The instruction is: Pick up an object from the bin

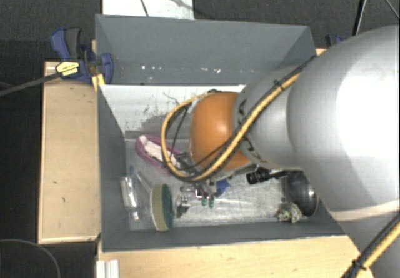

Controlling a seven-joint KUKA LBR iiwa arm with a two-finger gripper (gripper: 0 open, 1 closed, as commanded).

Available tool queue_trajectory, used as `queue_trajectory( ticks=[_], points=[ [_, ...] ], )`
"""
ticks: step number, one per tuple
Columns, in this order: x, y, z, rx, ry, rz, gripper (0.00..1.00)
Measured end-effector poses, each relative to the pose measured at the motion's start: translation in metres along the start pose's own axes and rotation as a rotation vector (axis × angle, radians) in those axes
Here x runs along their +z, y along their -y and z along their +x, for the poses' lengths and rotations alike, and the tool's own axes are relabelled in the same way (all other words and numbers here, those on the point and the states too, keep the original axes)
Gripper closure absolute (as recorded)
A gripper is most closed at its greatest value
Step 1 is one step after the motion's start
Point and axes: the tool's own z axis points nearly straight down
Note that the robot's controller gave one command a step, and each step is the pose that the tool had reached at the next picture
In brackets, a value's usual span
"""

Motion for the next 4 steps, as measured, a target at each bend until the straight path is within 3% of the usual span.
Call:
queue_trajectory(
  ticks=[1,2,3,4],
  points=[
    [0.008,-0.002,-0.005,-0.343,0.004,0.004,0.00],
    [-0.029,0.050,-0.041,-0.652,0.005,0.005,0.00],
    [-0.022,0.131,-0.065,-0.601,0.003,0.006,0.00],
    [0.007,0.124,-0.024,-0.592,0.013,0.003,0.00]
  ],
)
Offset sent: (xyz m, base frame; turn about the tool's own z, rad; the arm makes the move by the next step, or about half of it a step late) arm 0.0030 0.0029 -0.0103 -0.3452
